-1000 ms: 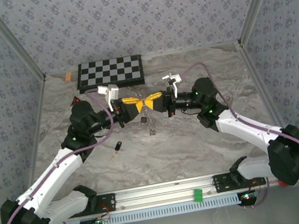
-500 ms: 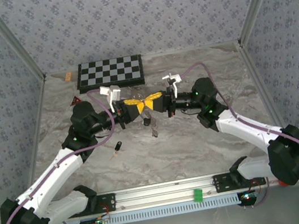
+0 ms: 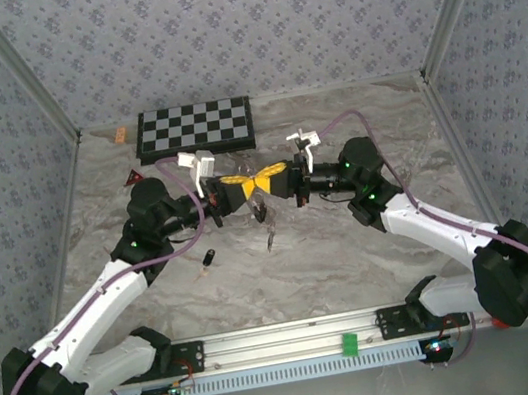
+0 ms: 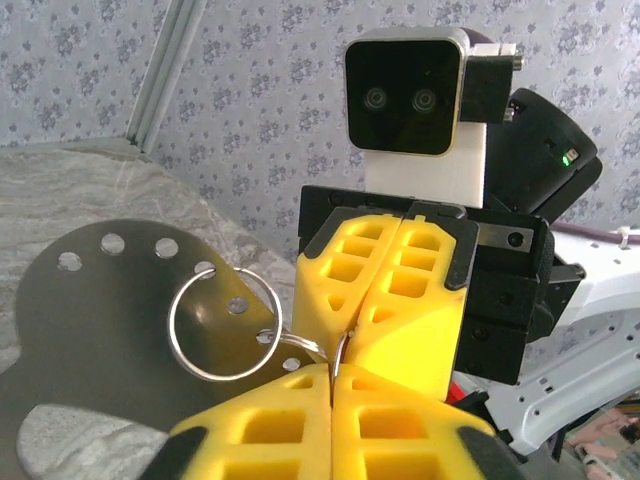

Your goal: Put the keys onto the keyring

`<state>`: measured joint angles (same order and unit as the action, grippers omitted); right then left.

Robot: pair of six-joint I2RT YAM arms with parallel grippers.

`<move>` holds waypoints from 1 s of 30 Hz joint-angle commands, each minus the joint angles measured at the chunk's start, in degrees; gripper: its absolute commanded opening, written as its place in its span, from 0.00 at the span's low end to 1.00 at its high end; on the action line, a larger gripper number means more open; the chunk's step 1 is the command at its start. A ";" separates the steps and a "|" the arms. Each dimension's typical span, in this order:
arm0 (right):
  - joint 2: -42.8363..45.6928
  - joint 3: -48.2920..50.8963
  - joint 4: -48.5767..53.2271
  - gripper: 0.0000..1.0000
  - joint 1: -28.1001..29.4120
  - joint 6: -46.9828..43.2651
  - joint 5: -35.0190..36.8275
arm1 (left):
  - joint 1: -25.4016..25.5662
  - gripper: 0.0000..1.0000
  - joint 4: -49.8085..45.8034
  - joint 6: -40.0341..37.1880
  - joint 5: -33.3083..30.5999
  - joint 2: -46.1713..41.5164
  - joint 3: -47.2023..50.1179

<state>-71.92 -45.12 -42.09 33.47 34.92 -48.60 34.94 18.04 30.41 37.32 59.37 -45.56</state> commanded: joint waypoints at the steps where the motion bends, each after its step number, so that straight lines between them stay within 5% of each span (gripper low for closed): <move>1: -0.48 -0.44 -0.81 0.00 0.80 -0.90 0.54 | 1.35 0.00 1.05 -1.31 1.40 -0.11 -2.14; 4: -0.23 -0.08 -0.16 0.01 0.65 -1.29 1.02 | 1.33 0.00 0.32 -1.56 0.70 -0.55 -2.21; 6: 0.52 0.41 1.74 0.18 0.22 -1.96 2.06 | 1.29 0.00 -1.86 -2.36 -0.95 -1.15 -2.60; 13: 7.46 3.96 8.44 0.39 -3.26 -4.73 8.74 | 1.26 0.00 -7.93 -5.09 -5.92 -2.57 -3.57; 22: 10.68 6.73 15.52 0.48 -4.25 -8.83 16.59 | 1.00 0.00 -11.96 -6.90 -9.73 -3.28 -4.29; 30: 3.35 6.46 18.53 0.42 -2.93 -10.44 22.40 | 0.27 0.00 -20.01 -10.35 -17.97 -7.48 -5.33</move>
<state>-65.73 -38.37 -25.47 29.71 26.20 -29.04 35.81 0.82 22.48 23.79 54.98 -47.68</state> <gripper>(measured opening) 0.434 0.059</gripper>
